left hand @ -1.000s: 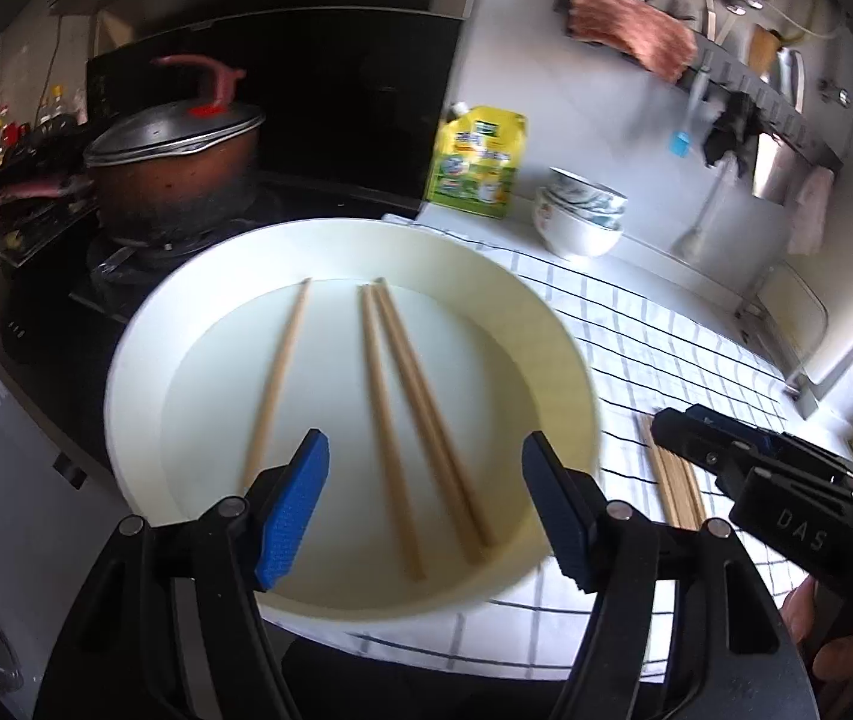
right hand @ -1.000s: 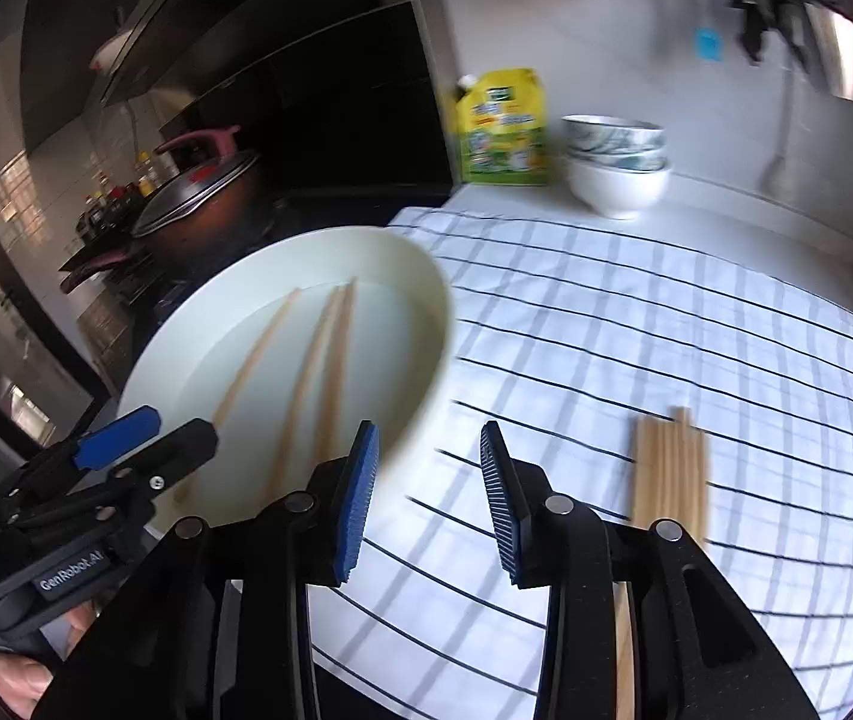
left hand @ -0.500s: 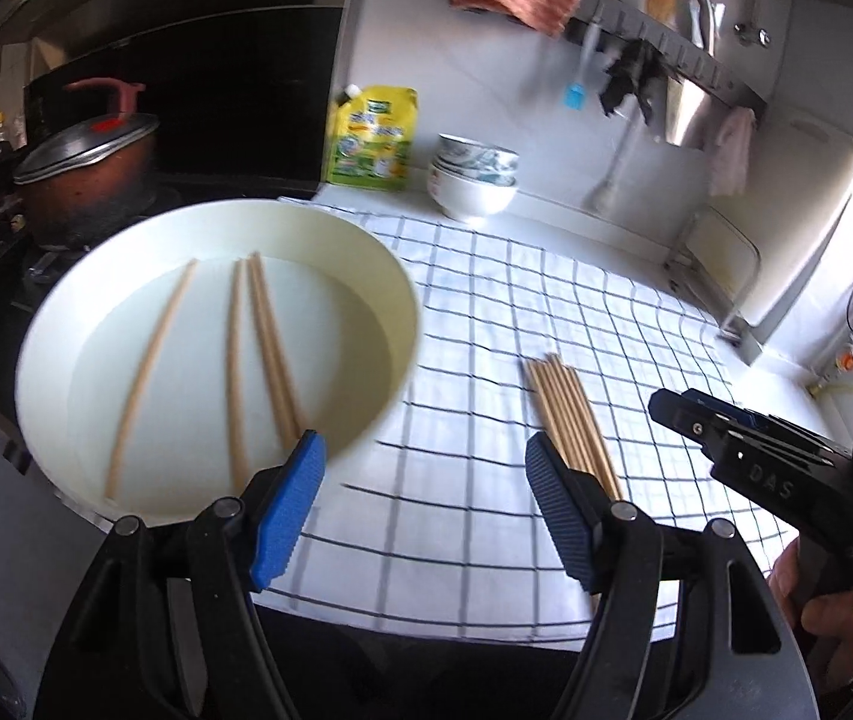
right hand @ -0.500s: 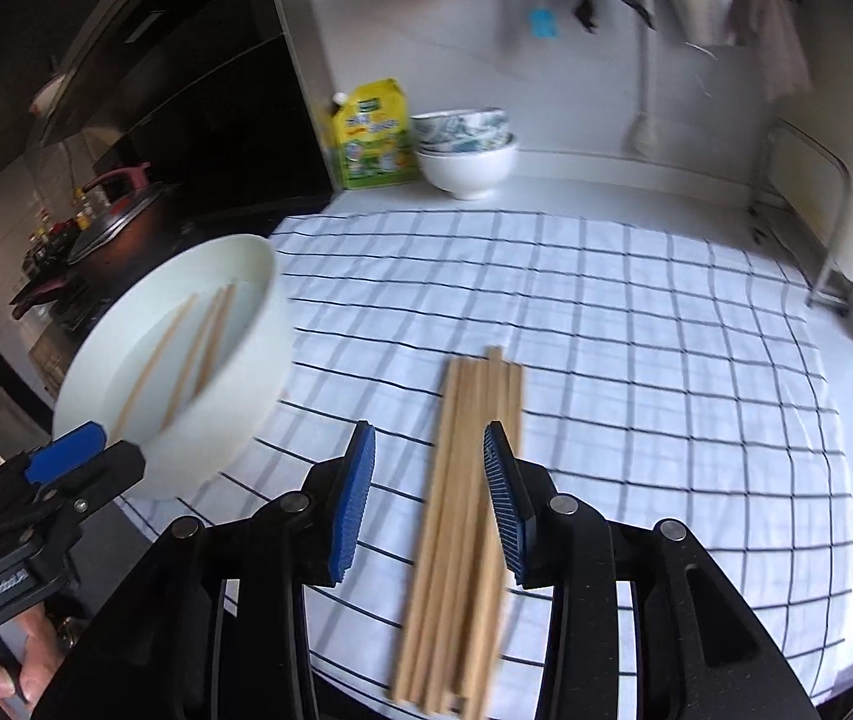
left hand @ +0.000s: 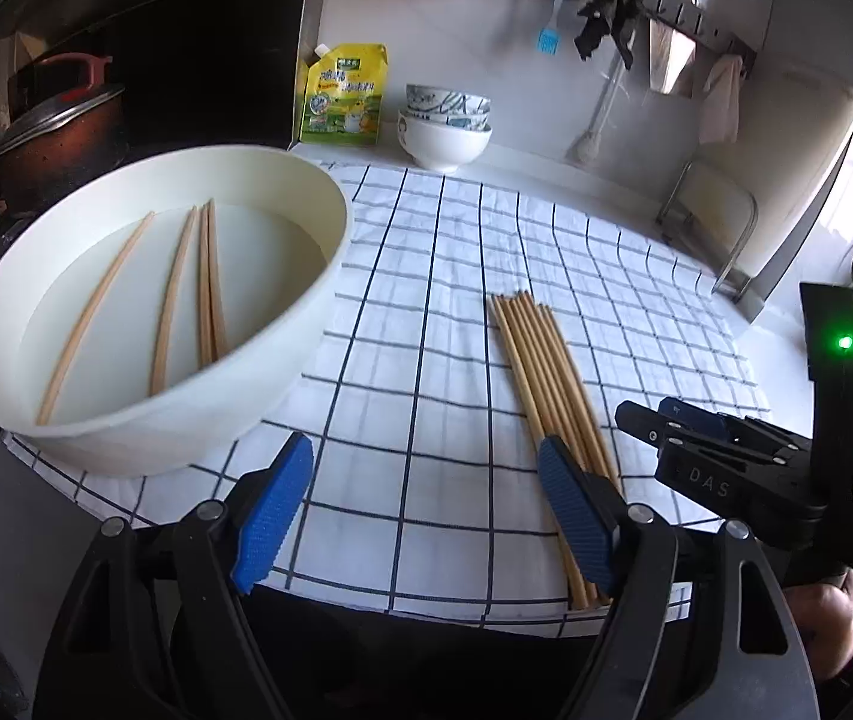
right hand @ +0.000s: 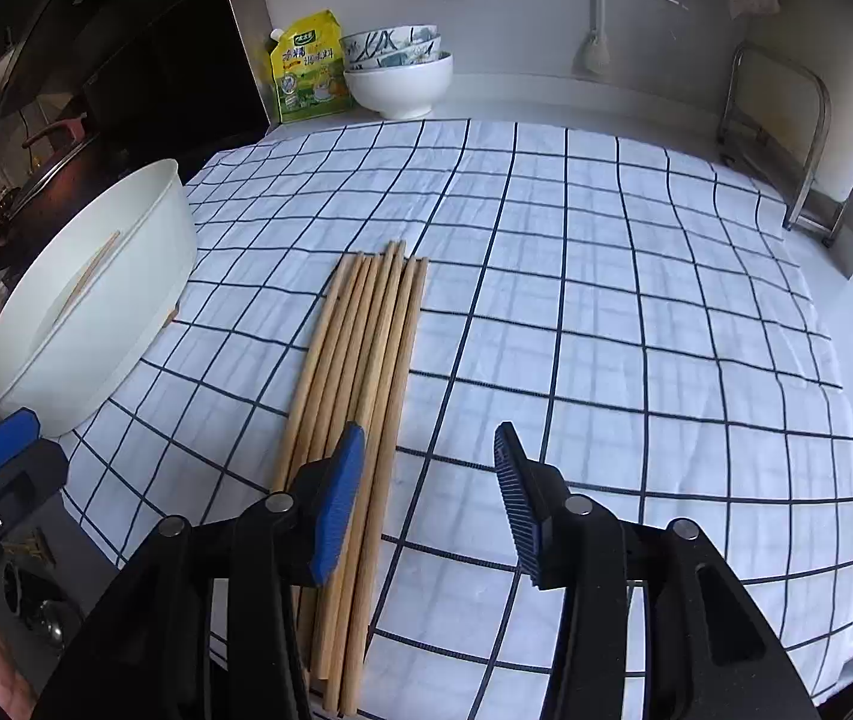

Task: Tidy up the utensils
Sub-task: 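Move both open tools back to the chopstick row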

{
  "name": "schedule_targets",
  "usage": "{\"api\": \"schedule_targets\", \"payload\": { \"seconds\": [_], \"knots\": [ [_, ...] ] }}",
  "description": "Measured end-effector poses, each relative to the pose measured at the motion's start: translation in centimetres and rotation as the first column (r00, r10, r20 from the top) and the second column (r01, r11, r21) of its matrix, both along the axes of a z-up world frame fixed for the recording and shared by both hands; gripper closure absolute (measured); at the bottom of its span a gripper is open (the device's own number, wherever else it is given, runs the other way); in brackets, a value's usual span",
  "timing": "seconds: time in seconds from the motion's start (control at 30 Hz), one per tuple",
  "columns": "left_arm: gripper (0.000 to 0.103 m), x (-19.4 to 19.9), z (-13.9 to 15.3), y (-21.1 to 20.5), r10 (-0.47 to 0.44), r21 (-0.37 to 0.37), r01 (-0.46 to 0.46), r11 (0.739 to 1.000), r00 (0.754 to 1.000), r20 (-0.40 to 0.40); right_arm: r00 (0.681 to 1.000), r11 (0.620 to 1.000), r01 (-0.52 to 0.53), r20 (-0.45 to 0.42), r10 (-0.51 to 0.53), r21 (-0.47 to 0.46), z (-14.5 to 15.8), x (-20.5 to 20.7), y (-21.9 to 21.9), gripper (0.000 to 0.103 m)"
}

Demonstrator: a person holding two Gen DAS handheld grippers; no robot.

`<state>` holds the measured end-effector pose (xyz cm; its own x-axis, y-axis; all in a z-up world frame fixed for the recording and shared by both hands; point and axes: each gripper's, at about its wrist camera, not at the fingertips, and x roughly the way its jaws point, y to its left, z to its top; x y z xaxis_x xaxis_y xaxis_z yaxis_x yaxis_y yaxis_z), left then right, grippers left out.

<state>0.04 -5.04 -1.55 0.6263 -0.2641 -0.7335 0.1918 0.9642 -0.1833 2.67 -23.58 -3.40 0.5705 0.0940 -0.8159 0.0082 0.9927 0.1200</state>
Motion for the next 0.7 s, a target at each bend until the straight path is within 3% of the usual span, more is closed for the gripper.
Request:
{"api": "schedule_targets", "payload": {
  "seconds": [0.7],
  "knots": [
    [0.023,0.5,-3.3,-2.4,0.015,0.047,-0.012,0.999,0.997,-0.071,0.996,0.993,-0.073,-0.049,0.069,-0.092,-1.5,-0.2,1.2,0.056]
  ]
}}
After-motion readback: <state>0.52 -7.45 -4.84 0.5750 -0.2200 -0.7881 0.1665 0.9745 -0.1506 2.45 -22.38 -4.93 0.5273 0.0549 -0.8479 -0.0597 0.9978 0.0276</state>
